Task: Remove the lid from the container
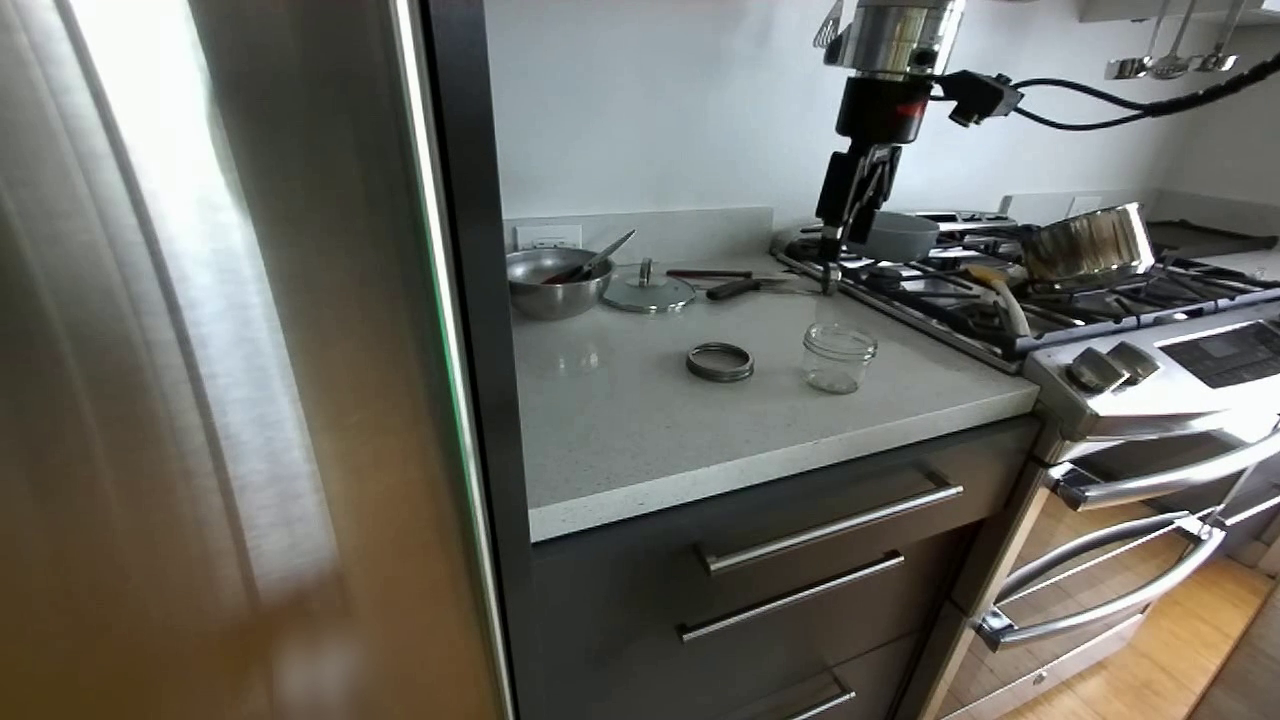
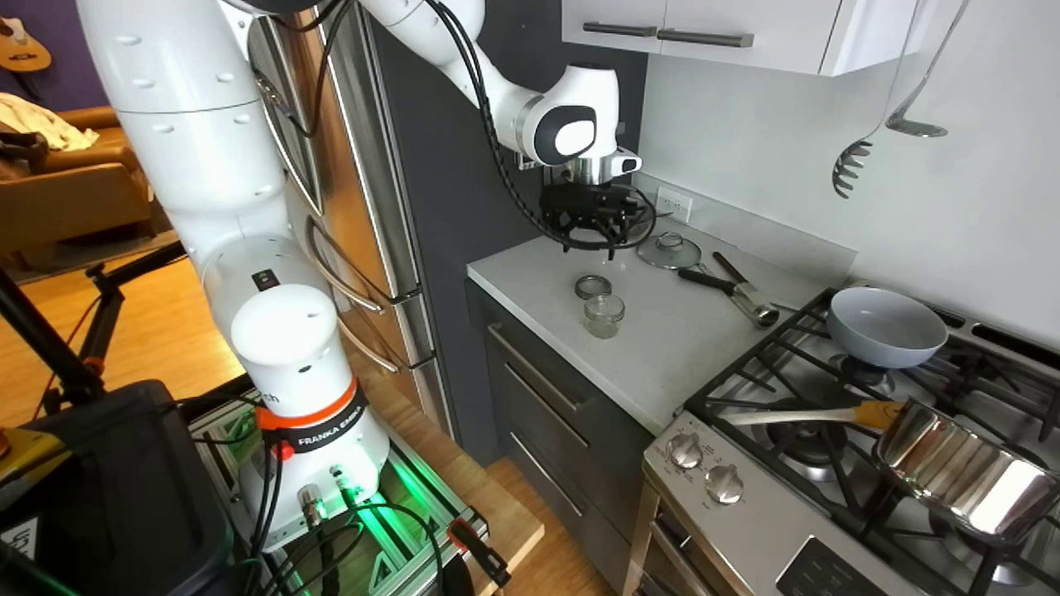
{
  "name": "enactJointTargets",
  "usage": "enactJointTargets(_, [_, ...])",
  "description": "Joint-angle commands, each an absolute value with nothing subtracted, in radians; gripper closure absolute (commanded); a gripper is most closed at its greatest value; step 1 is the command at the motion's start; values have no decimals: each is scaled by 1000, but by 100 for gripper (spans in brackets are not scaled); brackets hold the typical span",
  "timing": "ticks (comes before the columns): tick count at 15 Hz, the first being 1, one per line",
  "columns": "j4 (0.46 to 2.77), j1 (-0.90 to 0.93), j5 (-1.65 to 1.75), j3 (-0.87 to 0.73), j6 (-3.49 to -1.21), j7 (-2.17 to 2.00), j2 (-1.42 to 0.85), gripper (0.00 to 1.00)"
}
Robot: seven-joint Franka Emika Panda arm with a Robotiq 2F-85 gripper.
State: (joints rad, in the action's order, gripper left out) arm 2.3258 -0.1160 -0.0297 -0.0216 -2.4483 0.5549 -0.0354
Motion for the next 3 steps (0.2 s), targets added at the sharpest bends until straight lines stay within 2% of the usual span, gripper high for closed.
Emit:
enactJointTargets(1, [2338, -102, -31, -39, -2447, 553, -20, 0])
enactJointTargets(3, [2350, -101, -33, -42, -2447, 553, -6, 0])
